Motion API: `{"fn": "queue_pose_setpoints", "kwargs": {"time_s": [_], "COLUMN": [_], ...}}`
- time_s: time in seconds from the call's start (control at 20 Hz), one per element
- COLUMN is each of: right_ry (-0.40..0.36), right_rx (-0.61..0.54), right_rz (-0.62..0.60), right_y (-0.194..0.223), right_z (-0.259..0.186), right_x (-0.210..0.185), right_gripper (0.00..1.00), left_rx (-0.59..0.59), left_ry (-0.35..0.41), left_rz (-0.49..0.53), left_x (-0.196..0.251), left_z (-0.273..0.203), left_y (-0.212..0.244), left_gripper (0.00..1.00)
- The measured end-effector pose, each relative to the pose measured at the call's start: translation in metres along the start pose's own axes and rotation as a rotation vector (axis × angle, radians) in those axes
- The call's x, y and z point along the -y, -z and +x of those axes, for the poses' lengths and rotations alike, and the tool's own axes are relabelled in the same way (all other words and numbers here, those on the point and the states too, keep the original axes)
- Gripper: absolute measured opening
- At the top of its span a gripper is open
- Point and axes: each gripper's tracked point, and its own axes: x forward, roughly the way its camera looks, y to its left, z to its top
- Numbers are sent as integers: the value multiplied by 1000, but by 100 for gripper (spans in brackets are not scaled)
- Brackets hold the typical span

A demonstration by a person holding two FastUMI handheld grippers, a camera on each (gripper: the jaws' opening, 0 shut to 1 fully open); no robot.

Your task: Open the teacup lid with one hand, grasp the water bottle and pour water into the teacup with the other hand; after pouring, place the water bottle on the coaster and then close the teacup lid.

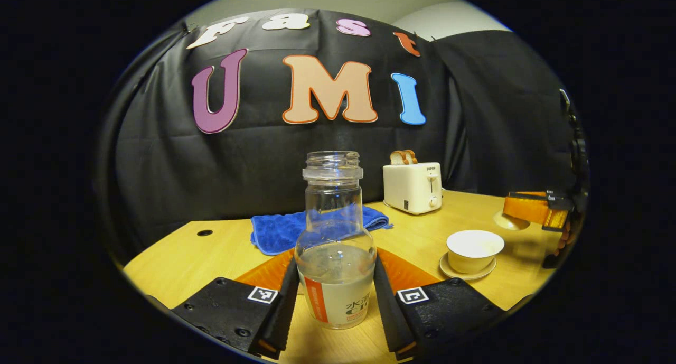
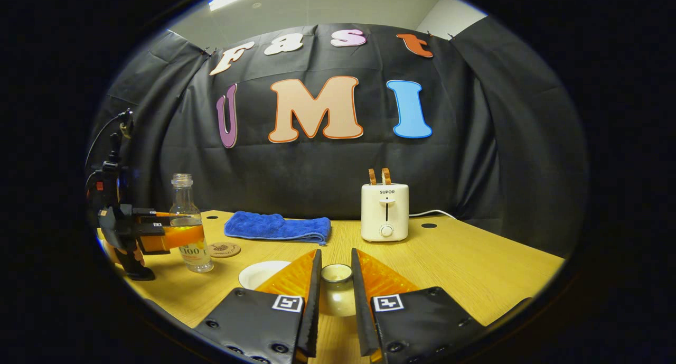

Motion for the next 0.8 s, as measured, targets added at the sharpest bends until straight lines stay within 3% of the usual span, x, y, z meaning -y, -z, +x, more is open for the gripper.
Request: {"fn": "queue_pose_setpoints", "kwargs": {"time_s": [0.3, 0.6, 0.8], "right_ry": [-4, 13, 20], "right_rx": [1, 0, -1], "right_rz": [0, -1, -2], "right_y": [0, 0, -2], "right_z": [0, -3, -7], "right_x": [0, 8, 27], "right_gripper": [34, 34, 34], "left_rx": [-39, -94, -126], "left_ry": [-29, -7, 50], "left_rz": [248, 677, 790], "left_x": [-12, 0, 22], "left_z": [-4, -8, -5], "left_y": [-13, -16, -12], "left_gripper": [66, 66, 65]}}
